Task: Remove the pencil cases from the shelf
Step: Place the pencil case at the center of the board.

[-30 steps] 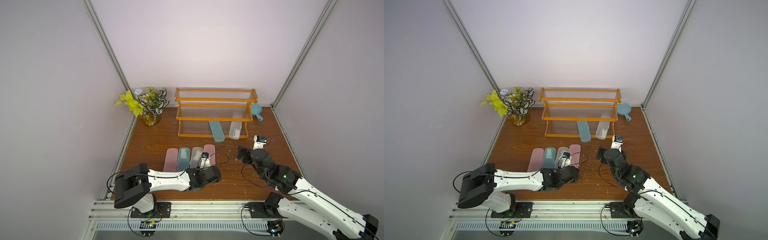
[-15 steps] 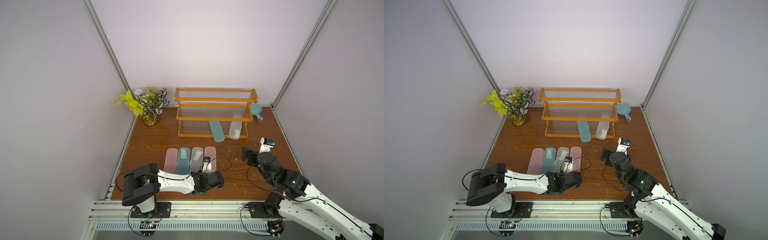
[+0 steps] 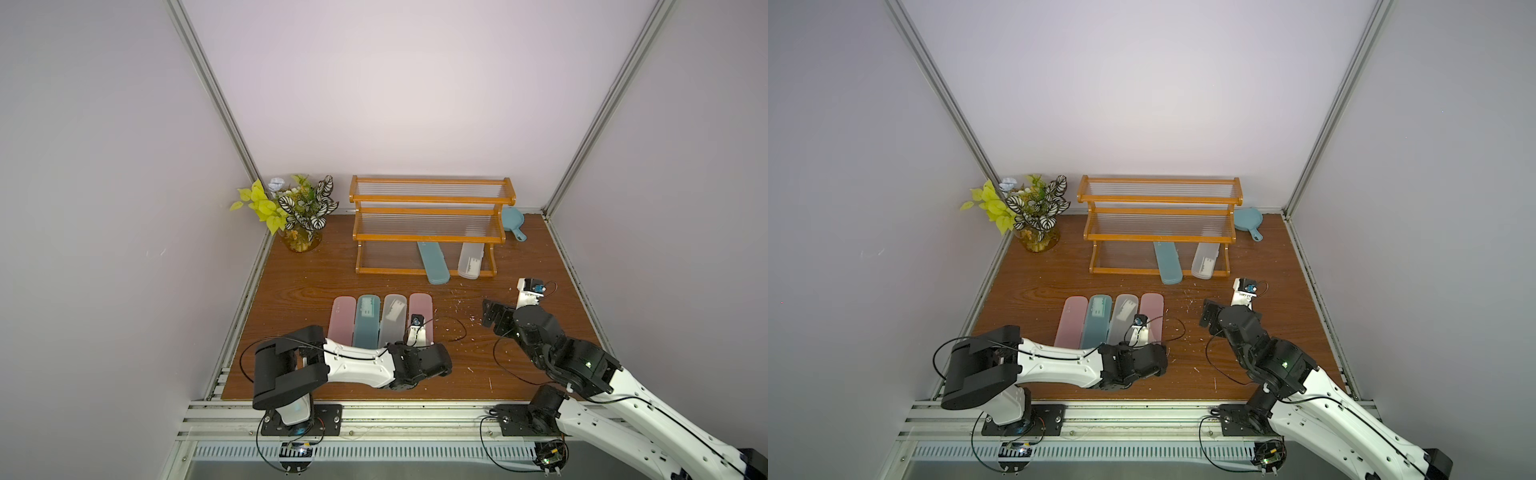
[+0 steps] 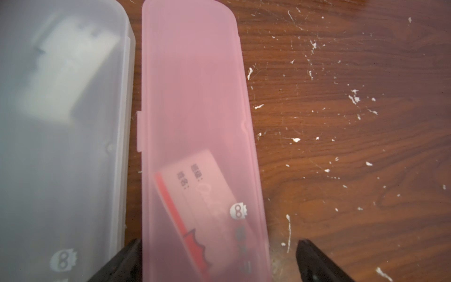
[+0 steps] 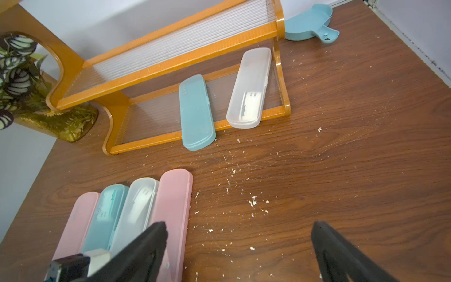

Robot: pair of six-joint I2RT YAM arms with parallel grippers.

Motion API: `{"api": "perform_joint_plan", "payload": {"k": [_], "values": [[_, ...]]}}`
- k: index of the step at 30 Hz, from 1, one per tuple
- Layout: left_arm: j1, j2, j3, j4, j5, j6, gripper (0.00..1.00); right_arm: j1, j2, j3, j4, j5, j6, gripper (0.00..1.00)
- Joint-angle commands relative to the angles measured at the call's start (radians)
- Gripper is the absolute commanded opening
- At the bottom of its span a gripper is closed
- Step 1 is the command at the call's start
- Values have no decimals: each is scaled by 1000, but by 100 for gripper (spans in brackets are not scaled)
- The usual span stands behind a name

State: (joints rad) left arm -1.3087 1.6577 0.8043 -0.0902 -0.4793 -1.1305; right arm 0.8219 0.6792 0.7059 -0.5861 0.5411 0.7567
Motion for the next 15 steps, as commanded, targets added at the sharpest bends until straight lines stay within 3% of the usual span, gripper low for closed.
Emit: {"api": "perform_joint_plan", "payload": {"k": [1, 8, 15], "values": [[-8, -61, 41, -104, -7, 28, 93, -14, 40, 14, 50, -87, -51, 99], [63, -244, 13, -200, 35, 81, 100, -127, 156, -8, 201, -319, -139, 99], [142, -476, -49, -245, 21, 200, 97, -283, 351, 1, 348, -577, -254, 99]]}}
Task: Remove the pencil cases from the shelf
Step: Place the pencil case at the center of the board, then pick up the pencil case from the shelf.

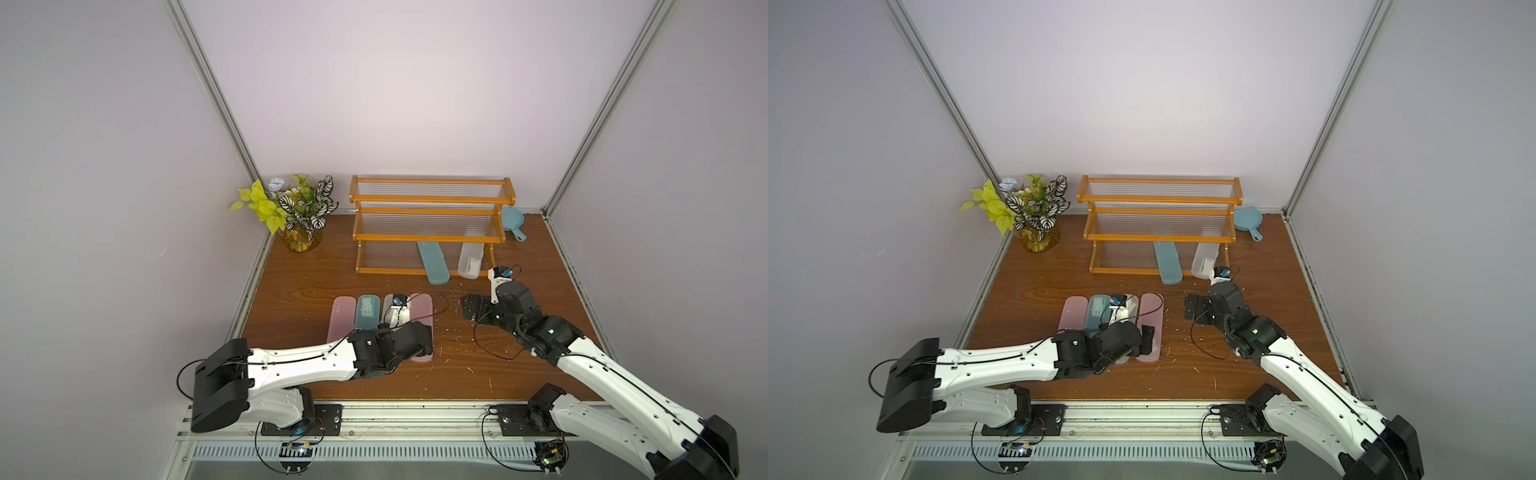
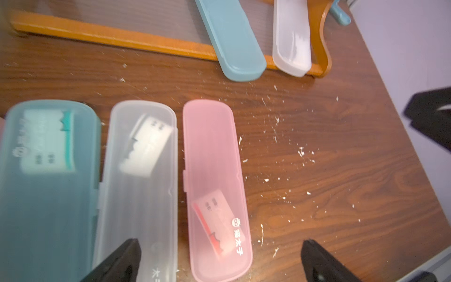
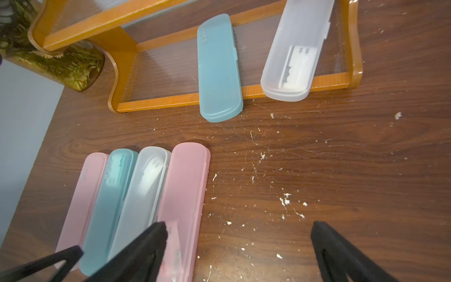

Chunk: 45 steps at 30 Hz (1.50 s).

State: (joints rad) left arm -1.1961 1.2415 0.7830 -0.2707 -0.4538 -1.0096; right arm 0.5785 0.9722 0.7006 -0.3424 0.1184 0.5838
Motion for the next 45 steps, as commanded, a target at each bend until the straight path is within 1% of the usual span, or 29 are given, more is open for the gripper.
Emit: {"api": "perform_joint_plan", "payload": {"k": [1, 5, 10, 13, 16, 19, 23, 29, 35, 38, 45], "values": [[41, -86, -39, -60, 6, 95, 97, -53, 87, 16, 116, -175, -98, 99], [97, -192, -75, -68, 24, 130, 96, -92, 228, 82, 149, -236, -168, 99], [142, -302, -93, -89, 24, 140, 97, -100, 393, 196, 140, -263, -243, 99], [169, -356, -102, -92, 15, 153, 97, -100, 462, 258, 133, -254, -258, 99], [225, -393, -103, -114, 27, 170, 97, -100, 516, 295, 149, -228, -257, 98], [288, -419, -105, -128, 54, 208, 97, -97, 534, 291, 194, -183, -237, 97], [367, -422, -101, -130, 114, 266, 97, -92, 533, 244, 299, -139, -230, 97], [432, -393, -88, -130, 163, 321, 97, -77, 554, 204, 423, -110, -258, 97], [454, -356, -64, -136, 182, 357, 97, -43, 609, 188, 533, -52, -302, 99], [455, -345, -58, -145, 185, 364, 97, -33, 650, 197, 558, -15, -295, 99], [458, -366, -65, -172, 164, 361, 97, -8, 725, 214, 617, 58, -303, 99]]}}
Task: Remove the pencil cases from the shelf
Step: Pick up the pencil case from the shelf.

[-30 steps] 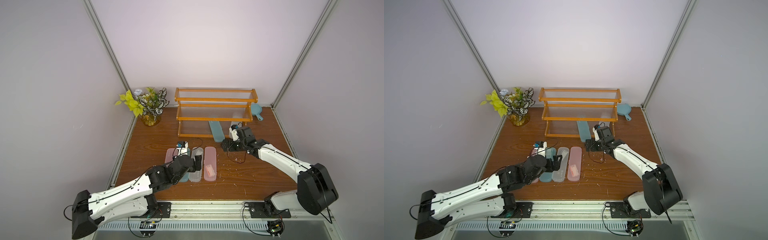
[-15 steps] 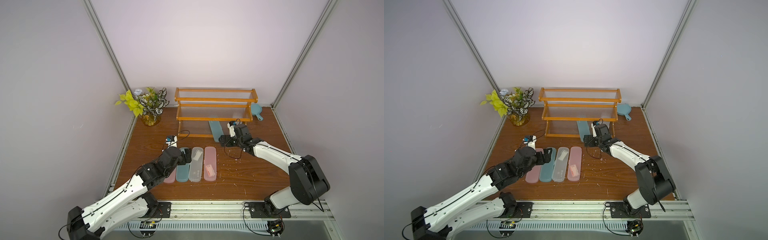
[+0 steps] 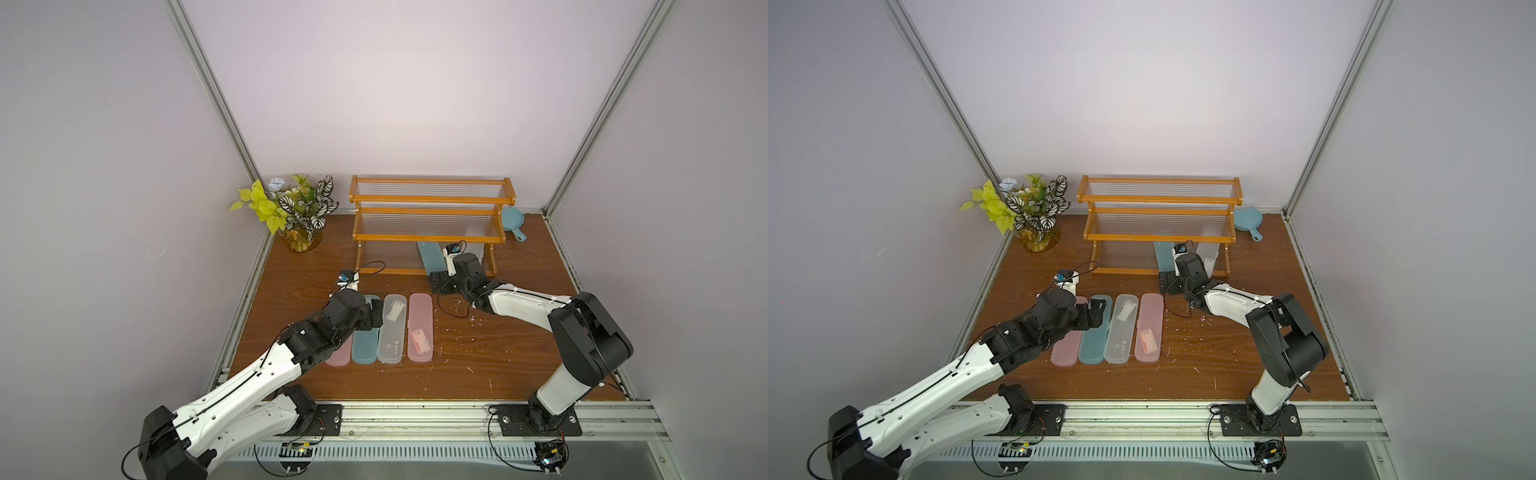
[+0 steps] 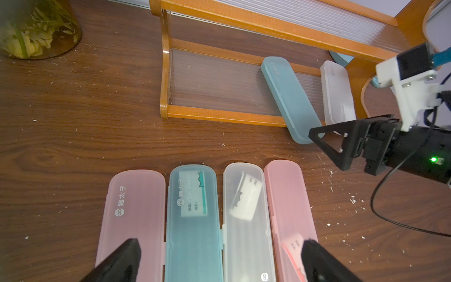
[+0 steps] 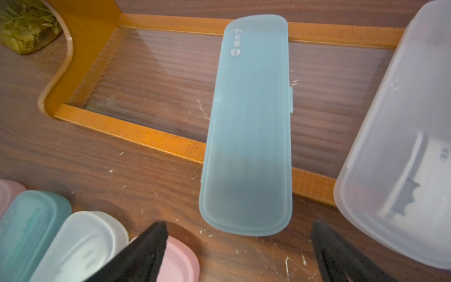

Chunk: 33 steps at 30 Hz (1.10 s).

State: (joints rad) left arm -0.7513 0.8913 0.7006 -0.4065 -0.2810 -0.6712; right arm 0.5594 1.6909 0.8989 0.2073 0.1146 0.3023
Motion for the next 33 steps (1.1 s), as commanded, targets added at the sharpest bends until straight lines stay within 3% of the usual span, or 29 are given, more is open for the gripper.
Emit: {"api": "perform_joint_plan", "payload": {"k": [1, 16, 27, 33], "values": [[15, -20, 16, -41, -10, 21, 97, 14, 17, 22, 71, 73, -24, 99], [27, -50, 15, -83, -28, 42, 97, 64, 146, 132, 83, 202, -42, 99], [35, -54, 22, -100, -30, 71, 97, 70, 216, 200, 69, 231, -34, 90], [39, -68, 20, -109, -37, 79, 97, 72, 245, 231, 45, 229, -23, 90]]}}
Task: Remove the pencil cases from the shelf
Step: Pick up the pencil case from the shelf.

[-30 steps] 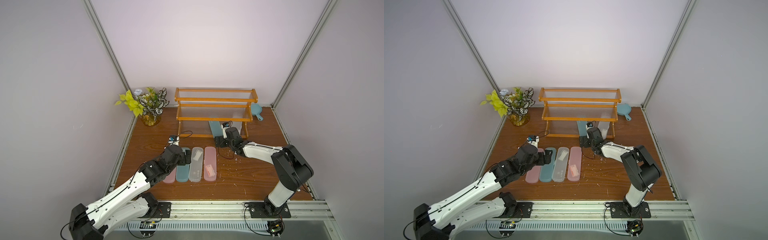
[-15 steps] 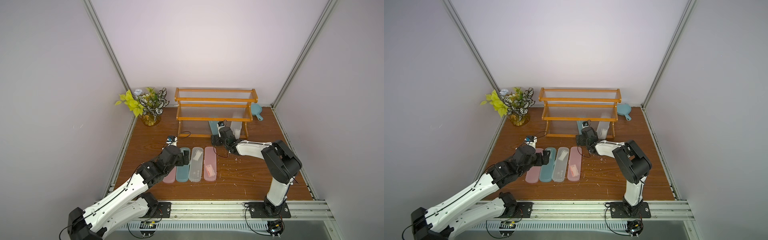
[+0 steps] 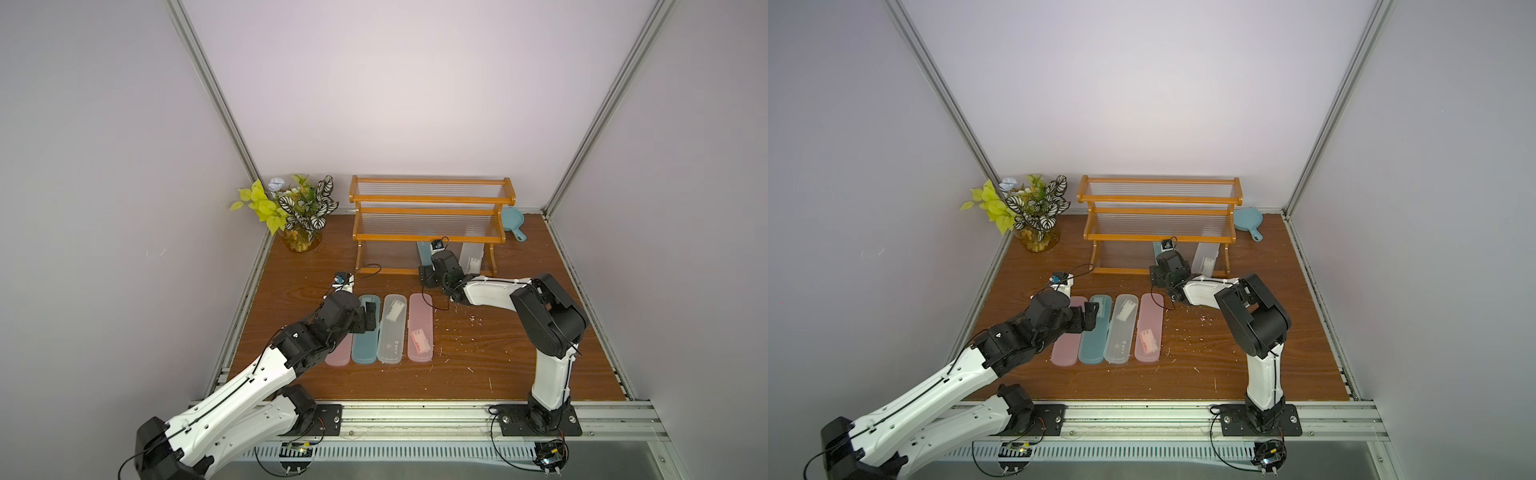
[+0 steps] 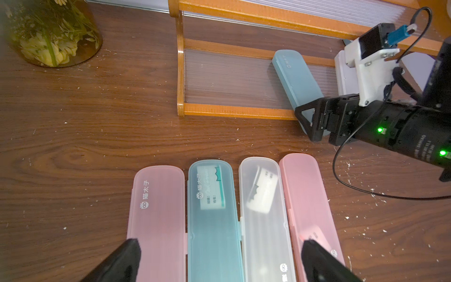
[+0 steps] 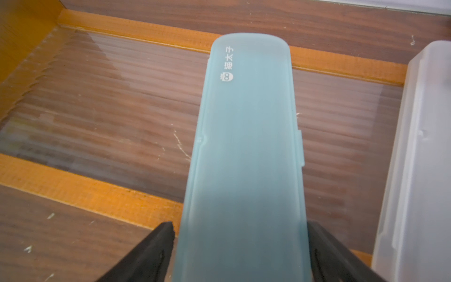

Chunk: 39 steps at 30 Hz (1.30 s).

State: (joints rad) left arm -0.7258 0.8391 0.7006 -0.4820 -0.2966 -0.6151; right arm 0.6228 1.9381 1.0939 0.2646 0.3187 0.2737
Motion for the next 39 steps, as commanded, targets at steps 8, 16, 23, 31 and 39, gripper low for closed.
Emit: {"api": "perform_joint_plan", "payload": {"k": [8, 16, 23, 31, 39], "values": [[18, -24, 19, -37, -23, 26, 97, 12, 15, 69, -47, 14, 8, 77], [20, -24, 15, -38, -26, 22, 97, 32, -25, 46, -60, 33, 24, 77], [20, -31, 13, -38, -27, 12, 97, 54, -111, 3, -73, 47, 33, 77], [20, -50, -2, -37, -33, -13, 97, 79, -240, -93, -90, 59, 49, 77], [20, -83, -20, -36, -46, -52, 97, 138, -394, -244, -116, 94, 102, 76]]}}
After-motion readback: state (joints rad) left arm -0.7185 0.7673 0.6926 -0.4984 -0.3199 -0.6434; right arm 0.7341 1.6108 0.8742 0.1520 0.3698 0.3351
